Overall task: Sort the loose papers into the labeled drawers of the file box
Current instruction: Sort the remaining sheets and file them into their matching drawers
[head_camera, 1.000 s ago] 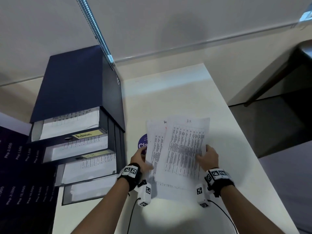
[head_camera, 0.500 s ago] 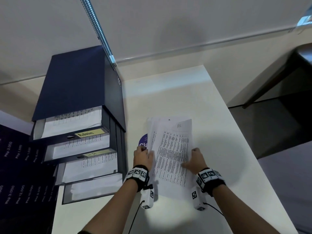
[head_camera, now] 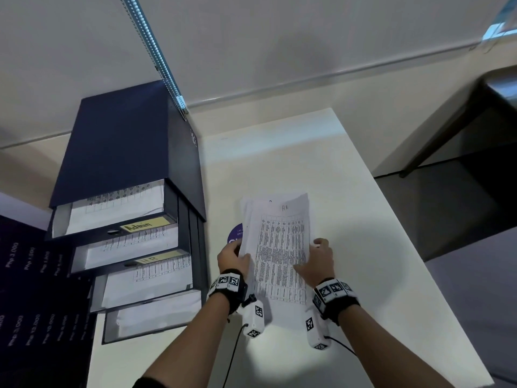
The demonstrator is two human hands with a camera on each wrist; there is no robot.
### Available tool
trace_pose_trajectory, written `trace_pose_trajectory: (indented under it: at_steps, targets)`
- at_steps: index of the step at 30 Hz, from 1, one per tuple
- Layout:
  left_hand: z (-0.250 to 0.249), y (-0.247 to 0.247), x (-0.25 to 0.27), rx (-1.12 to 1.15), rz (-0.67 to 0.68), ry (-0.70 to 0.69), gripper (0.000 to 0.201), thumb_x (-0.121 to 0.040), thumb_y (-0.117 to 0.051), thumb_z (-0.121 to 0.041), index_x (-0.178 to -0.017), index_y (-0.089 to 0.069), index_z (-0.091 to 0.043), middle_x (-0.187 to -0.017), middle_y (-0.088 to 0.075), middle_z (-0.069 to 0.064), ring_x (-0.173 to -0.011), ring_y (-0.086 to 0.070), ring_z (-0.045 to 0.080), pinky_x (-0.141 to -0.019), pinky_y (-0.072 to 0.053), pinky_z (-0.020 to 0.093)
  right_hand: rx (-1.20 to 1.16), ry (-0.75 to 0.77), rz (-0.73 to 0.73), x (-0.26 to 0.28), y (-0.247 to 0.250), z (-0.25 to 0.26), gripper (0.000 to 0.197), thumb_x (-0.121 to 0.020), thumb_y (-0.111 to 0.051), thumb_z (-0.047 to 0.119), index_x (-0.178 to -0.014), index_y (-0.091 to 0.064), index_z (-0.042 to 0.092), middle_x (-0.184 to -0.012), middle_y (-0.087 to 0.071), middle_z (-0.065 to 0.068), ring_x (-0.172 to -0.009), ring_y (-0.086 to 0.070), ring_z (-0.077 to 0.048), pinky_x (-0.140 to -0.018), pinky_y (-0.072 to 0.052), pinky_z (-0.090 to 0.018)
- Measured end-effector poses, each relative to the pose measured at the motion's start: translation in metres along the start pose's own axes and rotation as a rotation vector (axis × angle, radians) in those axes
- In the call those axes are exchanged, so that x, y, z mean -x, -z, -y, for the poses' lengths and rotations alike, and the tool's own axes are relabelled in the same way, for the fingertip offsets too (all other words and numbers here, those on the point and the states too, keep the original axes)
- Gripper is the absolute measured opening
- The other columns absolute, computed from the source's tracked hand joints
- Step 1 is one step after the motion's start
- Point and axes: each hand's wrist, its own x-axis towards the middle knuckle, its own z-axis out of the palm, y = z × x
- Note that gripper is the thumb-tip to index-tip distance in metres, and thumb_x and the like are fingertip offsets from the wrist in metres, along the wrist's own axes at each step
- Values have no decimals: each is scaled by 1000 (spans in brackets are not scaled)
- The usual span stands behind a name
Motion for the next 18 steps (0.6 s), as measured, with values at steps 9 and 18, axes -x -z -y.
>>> trace_pose_trajectory:
  at_steps: [9,18]
  targets:
    - [-11,5,-2,-41,189,-57,39,-85,-75,-17,-121,-66,-6,-116,-70,11,-99,-64,23,-84,-46,22,-237,0,1,-6,15,-8,58,-66,-83,16,-119,-61,6,-115,-49,-11,-105,-51,-26,-96,-51,-40]
    - [-49,68,13,368,202,-217,35,-77,-82,-10,-109,-69,-17,-104,-75,-2,-100,-71,15,-91,-56,35,-947,2,-12,-20,69,13,57,-71,-87,17,-121,-60,19,-115,-70,-2,-105,-68,-19,-90,-55,-40]
